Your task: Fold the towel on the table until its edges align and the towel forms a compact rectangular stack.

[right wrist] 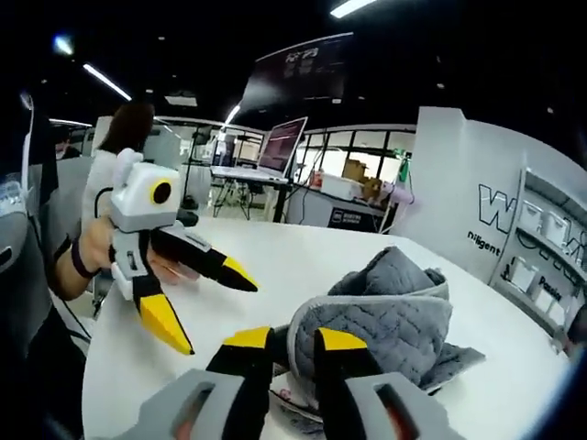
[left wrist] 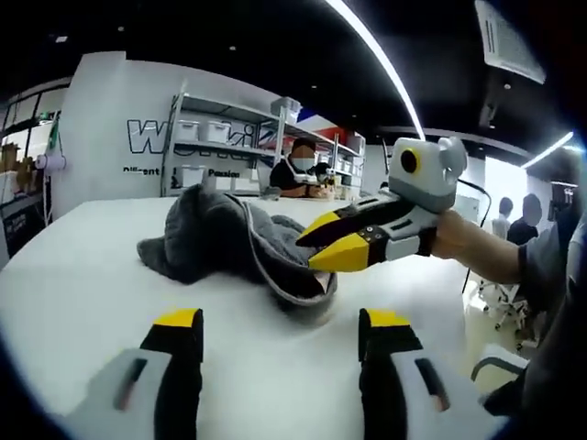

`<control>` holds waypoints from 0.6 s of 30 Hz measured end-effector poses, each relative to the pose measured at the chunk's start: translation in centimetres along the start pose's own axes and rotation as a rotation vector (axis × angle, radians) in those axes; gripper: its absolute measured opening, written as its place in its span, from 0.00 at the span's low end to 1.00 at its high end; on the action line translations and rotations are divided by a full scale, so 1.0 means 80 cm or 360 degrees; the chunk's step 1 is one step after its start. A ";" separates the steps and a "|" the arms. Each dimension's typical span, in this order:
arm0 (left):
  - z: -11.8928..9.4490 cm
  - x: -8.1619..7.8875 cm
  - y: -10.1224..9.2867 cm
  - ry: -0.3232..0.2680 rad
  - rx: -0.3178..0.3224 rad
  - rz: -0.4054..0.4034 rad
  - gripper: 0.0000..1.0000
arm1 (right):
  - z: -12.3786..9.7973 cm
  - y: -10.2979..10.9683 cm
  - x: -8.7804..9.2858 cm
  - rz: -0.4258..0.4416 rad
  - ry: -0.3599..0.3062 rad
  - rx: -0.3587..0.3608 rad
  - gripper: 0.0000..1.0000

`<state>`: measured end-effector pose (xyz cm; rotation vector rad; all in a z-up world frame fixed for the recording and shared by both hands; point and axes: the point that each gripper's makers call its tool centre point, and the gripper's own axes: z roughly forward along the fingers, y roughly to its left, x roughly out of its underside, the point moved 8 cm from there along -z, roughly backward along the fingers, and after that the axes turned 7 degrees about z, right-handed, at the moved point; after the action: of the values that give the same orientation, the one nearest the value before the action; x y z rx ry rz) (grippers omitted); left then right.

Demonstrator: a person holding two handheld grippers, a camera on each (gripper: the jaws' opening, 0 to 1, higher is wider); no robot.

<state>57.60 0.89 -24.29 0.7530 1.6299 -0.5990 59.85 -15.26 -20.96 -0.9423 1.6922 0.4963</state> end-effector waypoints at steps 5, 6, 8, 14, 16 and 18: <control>0.013 -0.008 -0.002 -0.0044 -0.0017 0.0019 0.61 | 0.007 0.002 -0.001 -0.0037 0.0014 0.0043 0.21; 0.017 -0.007 -0.002 -0.0029 -0.0020 0.0041 0.60 | 0.008 0.002 -0.001 -0.0035 0.0013 0.0050 0.21; 0.023 -0.005 -0.003 0.0005 -0.0026 0.0073 0.58 | 0.009 0.002 -0.003 -0.0067 0.0019 0.0086 0.21; 0.035 -0.003 -0.004 0.0026 -0.0012 0.0065 0.50 | 0.013 0.007 -0.006 -0.0215 0.0036 0.0118 0.22; 0.039 -0.004 -0.005 0.0018 -0.0026 0.0063 0.48 | 0.018 0.012 -0.004 -0.0243 0.0056 0.0106 0.22; 0.042 -0.005 -0.006 0.0014 -0.0027 0.0075 0.46 | 0.021 0.014 -0.002 -0.0254 0.0067 0.0104 0.21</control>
<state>59.51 -1.95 -24.52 0.7808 1.6190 -0.5482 60.01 -13.29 -21.51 -1.0368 1.6450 0.3153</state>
